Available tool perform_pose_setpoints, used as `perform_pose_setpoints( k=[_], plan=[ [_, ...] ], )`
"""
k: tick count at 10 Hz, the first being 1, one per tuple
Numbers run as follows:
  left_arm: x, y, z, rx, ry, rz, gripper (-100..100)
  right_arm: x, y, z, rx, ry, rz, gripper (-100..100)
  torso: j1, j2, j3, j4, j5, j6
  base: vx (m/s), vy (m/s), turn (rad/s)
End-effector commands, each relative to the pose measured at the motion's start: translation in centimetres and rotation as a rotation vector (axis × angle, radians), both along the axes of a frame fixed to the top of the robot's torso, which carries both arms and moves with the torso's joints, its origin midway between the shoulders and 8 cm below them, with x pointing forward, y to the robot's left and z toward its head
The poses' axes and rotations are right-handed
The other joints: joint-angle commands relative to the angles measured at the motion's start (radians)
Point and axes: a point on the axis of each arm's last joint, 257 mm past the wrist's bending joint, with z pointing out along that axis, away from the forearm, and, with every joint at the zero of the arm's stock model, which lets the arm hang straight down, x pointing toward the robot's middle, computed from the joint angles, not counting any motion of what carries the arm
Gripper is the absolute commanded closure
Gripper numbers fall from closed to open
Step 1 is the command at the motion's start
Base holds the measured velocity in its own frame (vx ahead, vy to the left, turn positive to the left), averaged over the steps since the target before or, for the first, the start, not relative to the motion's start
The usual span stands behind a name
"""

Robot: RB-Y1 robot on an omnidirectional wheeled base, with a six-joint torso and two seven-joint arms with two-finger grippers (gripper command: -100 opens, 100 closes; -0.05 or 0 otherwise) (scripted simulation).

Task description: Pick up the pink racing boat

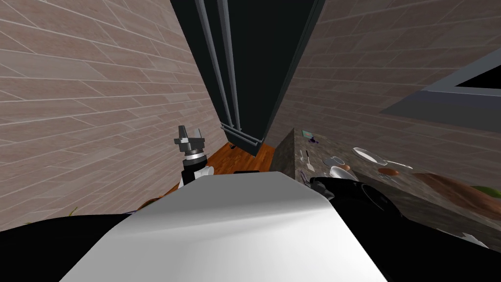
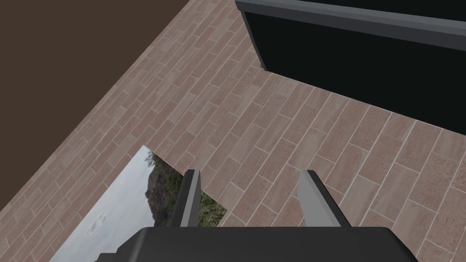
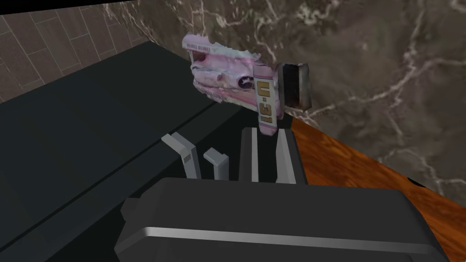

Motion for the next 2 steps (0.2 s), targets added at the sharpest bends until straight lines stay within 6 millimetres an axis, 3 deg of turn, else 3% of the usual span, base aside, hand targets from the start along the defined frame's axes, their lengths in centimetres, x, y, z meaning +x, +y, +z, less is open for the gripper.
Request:
perform_pose_setpoints(
  k=[1,2],
  plan=[
    [0.0,0.0,0.0,0.0,0.0,0.0,0,0.0,0.0,0.0,0.0,0.0,0.0,100,0.0,0.0,0.0,0.0,0.0,0.0,-0.015,0.008,-0.009],
    [0.0,0.0,0.0,0.0,0.0,0.0,0,-0.01,-0.02,-0.01,0.003,-0.002,-0.006,0,-0.001,-0.002,-0.001,0.0,0.0,0.0,0.0,0.0,0.0]
  ],
)
